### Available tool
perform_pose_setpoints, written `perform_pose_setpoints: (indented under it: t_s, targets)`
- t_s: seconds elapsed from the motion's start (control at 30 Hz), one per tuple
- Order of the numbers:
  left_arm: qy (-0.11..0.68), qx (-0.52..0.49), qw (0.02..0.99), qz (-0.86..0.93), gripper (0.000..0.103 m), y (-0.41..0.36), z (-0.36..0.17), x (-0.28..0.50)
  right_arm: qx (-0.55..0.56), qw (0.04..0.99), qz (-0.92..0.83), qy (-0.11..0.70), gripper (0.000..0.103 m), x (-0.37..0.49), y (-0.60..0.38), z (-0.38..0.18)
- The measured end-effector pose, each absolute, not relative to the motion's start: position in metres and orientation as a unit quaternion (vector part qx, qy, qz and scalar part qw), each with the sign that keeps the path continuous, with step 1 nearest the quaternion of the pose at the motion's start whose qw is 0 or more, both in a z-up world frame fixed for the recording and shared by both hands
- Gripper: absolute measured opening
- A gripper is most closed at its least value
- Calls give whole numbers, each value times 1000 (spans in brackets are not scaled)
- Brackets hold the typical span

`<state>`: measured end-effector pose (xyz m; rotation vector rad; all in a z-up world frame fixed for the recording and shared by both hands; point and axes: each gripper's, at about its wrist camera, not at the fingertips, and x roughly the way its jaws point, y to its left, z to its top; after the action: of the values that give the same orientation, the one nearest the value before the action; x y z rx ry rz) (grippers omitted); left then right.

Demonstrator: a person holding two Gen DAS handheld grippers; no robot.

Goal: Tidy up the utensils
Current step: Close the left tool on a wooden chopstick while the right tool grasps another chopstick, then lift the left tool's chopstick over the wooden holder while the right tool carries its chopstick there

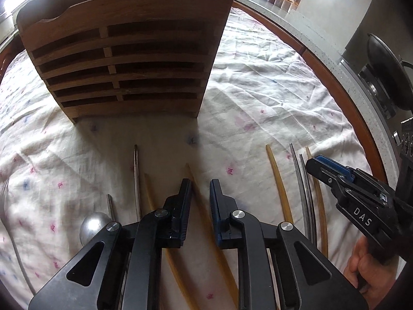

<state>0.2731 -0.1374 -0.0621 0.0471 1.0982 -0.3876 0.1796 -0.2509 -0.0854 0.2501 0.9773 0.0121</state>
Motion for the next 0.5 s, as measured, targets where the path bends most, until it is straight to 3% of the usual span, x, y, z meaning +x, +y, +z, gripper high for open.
perform_pose_setpoints:
  t_s: [0.13, 0.23, 0.5]
  targets:
    - [510, 37, 840, -181, 9, -139, -62, 271, 98, 880, 0, 465, 18, 182, -245, -86]
    - [507, 32, 842, -180, 7, -138, -63, 271, 88, 882, -8, 462, 7, 181, -244, -86]
    - [493, -7, 846, -201, 5, -124, -45, 253, 144, 887, 18, 437, 5, 164, -254, -61]
